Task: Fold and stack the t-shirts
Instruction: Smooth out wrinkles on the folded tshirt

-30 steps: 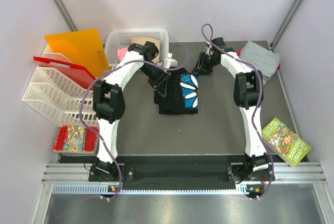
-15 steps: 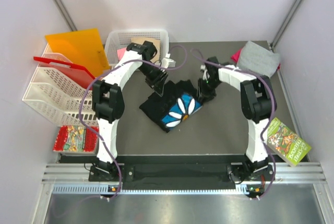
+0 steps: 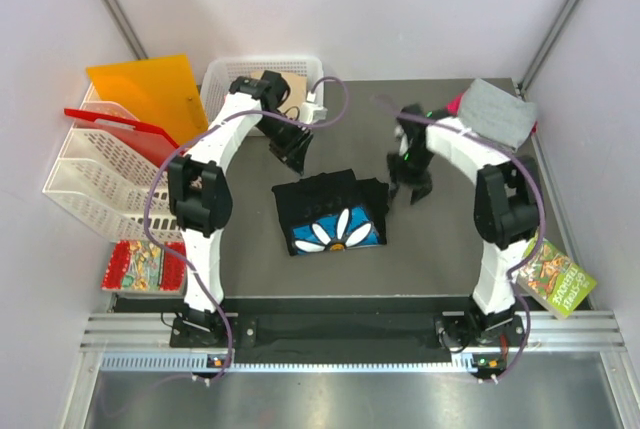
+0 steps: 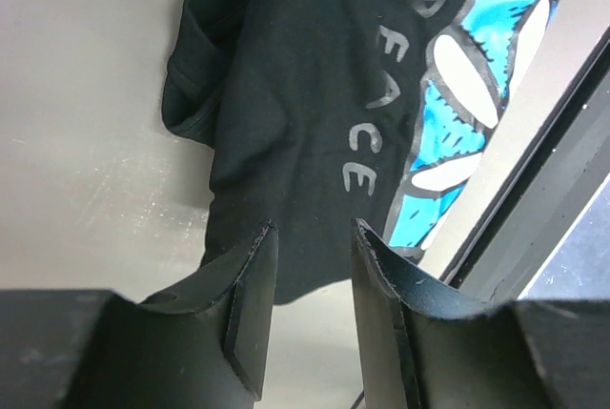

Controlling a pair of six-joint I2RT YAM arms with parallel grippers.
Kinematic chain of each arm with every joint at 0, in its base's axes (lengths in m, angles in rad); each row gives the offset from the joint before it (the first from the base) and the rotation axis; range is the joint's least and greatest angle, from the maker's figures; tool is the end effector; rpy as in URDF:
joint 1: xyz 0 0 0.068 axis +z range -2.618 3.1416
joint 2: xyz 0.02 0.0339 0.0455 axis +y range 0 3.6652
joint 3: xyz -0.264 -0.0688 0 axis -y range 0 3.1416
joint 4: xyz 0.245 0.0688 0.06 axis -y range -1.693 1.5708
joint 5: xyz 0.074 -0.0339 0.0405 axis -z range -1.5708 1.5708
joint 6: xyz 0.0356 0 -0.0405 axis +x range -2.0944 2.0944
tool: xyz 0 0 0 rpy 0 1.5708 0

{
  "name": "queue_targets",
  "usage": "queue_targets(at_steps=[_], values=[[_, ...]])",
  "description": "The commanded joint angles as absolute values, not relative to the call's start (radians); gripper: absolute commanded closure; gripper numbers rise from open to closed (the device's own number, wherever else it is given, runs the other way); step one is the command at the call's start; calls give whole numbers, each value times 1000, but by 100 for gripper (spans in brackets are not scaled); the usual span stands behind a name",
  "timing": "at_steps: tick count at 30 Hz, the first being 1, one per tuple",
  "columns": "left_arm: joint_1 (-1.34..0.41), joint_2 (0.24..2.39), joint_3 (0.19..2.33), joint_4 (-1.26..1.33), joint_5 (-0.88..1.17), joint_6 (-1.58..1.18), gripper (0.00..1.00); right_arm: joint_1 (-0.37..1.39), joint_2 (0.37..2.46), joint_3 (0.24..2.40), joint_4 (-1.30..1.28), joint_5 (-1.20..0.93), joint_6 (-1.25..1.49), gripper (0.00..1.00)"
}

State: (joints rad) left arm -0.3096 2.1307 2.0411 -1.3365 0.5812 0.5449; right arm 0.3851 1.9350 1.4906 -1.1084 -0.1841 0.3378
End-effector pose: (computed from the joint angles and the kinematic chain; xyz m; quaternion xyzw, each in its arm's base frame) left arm 0.3984 -0.1480 0.2724 0.4148 0.8611 -0.2757 0.1023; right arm 0.3340 0.1424 0.2000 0.0244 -0.9954 -0.0891 0.0241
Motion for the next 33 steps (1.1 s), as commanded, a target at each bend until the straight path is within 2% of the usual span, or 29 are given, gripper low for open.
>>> queue_targets(at_steps=[1,2,5,9,12,20,28,33], values=[[-311,2042,2065,-1439,591,564,59,226,1940,1753,-1054,-112,377,38],[-313,2037,2063,-1443,591,565,59,200,1950,1775,-976,-161,370,32],[-313,2019,2046,-1448,592,565,59,187,2026,1834,-829,-432,341,28],[-313,2003,2025,-1445,577,561,59,192,2172,1902,-738,-812,366,31],[-313,1999,2017,-1447,555,560,59,218,2204,1855,-655,-938,385,32],[-313,2000,2025,-1447,555,555,60,270,2223,1744,-657,-980,305,33],[-311,2010,2033,-1451,554,557,60,311,2292,1762,-653,-982,291,34],[-313,2006,2031,-1456,543,560,60,330,2364,1805,-655,-983,298,41]])
